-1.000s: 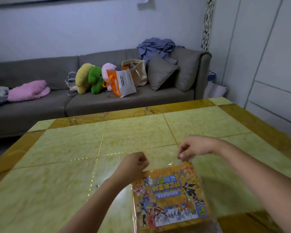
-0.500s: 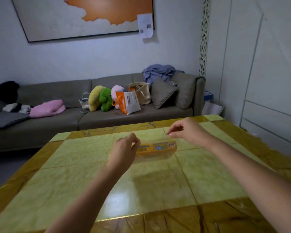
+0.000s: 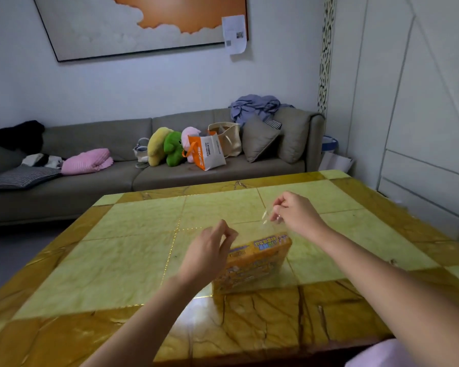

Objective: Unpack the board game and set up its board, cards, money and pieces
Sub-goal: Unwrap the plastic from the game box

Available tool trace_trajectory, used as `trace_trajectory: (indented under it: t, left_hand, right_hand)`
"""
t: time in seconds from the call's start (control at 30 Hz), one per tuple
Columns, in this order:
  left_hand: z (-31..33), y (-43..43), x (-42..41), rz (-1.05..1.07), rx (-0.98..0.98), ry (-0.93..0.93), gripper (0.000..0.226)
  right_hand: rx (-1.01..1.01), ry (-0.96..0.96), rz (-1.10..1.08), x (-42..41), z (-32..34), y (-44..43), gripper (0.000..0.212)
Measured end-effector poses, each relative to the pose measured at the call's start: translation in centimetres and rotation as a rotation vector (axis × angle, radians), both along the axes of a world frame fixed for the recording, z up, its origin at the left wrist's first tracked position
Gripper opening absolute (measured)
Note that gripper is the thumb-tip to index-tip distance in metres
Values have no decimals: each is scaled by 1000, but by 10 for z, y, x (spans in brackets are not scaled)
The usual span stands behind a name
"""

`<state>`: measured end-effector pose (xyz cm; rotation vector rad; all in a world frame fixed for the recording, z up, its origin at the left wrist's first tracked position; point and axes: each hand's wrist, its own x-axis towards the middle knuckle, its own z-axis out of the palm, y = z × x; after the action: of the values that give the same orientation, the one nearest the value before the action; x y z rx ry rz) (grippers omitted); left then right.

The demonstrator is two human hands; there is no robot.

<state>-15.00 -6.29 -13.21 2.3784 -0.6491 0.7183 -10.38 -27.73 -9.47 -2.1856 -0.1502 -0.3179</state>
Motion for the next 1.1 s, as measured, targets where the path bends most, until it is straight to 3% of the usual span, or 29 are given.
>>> trace_trajectory:
  t: [0.23, 0.33, 0.47, 0.6, 0.7, 0.8, 0.9, 0.97, 1.1]
  left_hand:
    - [-57, -11, -48, -304, 224, -44, 12]
    - [-78, -7, -48, -276, 306, -10, 18]
    - [-97, 9, -47, -197, 316, 95, 13]
    - [-101, 26, -43, -132, 304, 278, 27]
    - [-88, 18, -42, -72, 276, 357, 32]
    - [-79, -3, -28, 130, 192, 392, 27]
    - [-85, -28, -5, 240, 173, 514, 35]
    - [-95, -42, 7, 279, 233, 598, 50]
    - [-111, -49, 7, 315, 358, 639, 62]
  right_hand:
    - [403, 272, -366, -1, -31, -34, 27]
    - [483, 349, -363, -9, -51, -34, 31]
    - [436, 491, -213, -15, -60, -36, 34]
    - [165, 560, -37, -22, -56, -34, 25]
    - [-226, 459, 107, -27, -47, -20, 39]
    - [-557, 332, 190, -28, -44, 8, 54]
    - [-810, 312, 176, -16, -54, 38, 39]
    - [-903, 317, 124, -7, -63, 51, 32]
    - [-836, 301, 28, 7, -89, 62, 22]
